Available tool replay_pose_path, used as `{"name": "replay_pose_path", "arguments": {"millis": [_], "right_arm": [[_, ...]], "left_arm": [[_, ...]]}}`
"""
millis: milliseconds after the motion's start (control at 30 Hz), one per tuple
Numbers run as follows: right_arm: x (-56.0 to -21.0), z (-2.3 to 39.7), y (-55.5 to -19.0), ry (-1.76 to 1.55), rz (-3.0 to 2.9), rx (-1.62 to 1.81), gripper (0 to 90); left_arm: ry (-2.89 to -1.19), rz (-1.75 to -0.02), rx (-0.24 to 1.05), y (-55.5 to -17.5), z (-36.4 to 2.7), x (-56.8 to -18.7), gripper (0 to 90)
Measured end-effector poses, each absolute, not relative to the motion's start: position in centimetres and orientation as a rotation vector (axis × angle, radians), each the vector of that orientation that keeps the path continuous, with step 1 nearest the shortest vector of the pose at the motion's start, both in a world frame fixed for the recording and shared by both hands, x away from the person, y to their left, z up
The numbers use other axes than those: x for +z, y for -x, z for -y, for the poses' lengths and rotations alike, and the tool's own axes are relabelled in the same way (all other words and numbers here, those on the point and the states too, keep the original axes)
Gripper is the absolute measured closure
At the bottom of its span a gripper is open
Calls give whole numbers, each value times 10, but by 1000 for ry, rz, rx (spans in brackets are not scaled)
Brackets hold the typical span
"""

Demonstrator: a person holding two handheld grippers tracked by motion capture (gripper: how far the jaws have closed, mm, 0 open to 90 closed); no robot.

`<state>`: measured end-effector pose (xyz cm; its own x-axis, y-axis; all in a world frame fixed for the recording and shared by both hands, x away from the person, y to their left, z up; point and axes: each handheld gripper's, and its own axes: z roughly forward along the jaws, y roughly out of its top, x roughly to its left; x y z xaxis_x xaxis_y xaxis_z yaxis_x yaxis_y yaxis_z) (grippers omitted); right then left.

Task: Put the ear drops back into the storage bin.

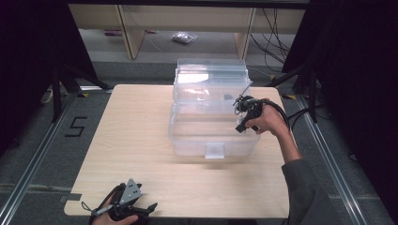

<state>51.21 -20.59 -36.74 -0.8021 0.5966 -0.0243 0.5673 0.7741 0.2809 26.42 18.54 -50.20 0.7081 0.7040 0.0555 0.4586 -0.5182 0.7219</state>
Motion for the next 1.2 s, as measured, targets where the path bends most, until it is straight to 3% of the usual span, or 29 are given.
{"name": "replay_pose_path", "arguments": {"millis": [1200], "right_arm": [[-426, 207, -533, -1011, -2918, 321, 600]], "left_arm": [[-2205, -881, 443, -264, -185, -502, 149]]}}
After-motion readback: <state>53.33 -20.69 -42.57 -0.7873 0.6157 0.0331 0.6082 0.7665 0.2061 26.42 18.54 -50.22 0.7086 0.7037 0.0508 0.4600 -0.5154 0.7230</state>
